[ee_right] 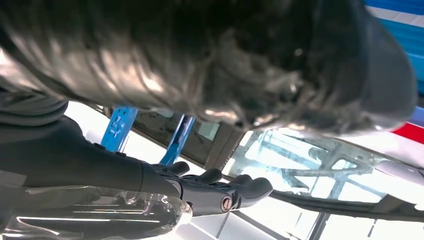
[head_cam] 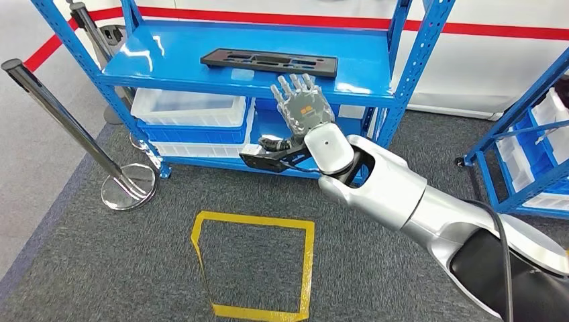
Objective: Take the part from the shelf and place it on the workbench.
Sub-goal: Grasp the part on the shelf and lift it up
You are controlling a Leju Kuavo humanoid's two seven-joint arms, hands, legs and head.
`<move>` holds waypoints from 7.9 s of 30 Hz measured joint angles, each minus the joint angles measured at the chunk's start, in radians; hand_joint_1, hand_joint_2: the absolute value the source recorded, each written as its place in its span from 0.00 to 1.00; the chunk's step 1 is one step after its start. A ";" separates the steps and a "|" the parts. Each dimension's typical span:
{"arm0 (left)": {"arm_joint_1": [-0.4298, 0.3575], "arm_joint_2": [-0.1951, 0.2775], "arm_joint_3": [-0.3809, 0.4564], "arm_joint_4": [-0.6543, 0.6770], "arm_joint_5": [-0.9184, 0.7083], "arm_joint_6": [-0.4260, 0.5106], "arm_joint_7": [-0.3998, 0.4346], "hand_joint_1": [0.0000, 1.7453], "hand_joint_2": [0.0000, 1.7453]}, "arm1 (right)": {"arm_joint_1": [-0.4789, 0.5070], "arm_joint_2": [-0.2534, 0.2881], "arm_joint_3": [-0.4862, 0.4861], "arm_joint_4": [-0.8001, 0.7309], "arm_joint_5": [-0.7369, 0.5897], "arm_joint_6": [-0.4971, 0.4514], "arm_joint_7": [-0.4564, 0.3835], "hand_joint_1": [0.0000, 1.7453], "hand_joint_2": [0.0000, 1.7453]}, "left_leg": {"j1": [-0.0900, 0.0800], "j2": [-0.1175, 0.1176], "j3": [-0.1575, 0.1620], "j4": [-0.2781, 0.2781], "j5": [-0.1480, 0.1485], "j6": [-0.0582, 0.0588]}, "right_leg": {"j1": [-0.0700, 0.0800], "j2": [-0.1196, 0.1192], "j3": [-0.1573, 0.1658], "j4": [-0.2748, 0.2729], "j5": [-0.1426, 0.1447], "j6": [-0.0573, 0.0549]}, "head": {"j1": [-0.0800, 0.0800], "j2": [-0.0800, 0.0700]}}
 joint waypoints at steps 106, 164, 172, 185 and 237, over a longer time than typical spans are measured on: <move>0.001 0.022 -0.022 0.005 -0.012 -0.041 0.011 0.00 0.00 | -0.018 -0.082 0.041 -0.066 -0.363 0.059 -0.007 0.00 0.00 | -0.001 -0.001 0.052 -0.144 0.090 0.040 | -0.003 0.000 0.006 0.045 -0.062 0.032 | -0.004 0.000; -0.003 0.025 -0.027 0.005 -0.009 -0.052 0.020 0.00 0.00 | -0.030 -0.084 0.116 -0.046 -0.354 0.034 -0.041 0.00 0.00 | -0.012 -0.003 0.047 -0.145 0.093 0.025 | 0.008 0.000 0.016 0.003 -0.024 0.008 | -0.009 0.000; -0.003 0.024 -0.027 0.005 -0.006 -0.052 0.020 0.00 0.00 | -0.030 -0.086 0.117 -0.041 -0.367 0.035 -0.042 0.00 0.00 | -0.002 0.000 0.068 -0.162 0.090 0.055 | 0.001 -0.003 -0.122 0.266 -0.132 0.038 | -0.002 0.000; -0.003 0.024 -0.027 0.005 -0.006 -0.052 0.014 0.00 0.00 | -0.025 -0.091 0.102 -0.034 -0.449 -0.033 -0.043 0.00 0.00 | 0.000 0.001 0.008 0.003 -0.013 0.001 | -0.003 -0.003 0.011 -0.011 -0.005 -0.002 | -0.006 0.000; -0.003 0.024 -0.029 0.005 0.001 -0.054 0.022 0.00 0.00 | -0.006 -0.085 0.098 0.008 -0.464 -0.039 -0.071 0.00 0.00 | -0.002 -0.006 0.087 -0.152 0.065 0.046 | -0.003 -0.005 -0.060 0.118 -0.029 0.031 | -0.004 0.000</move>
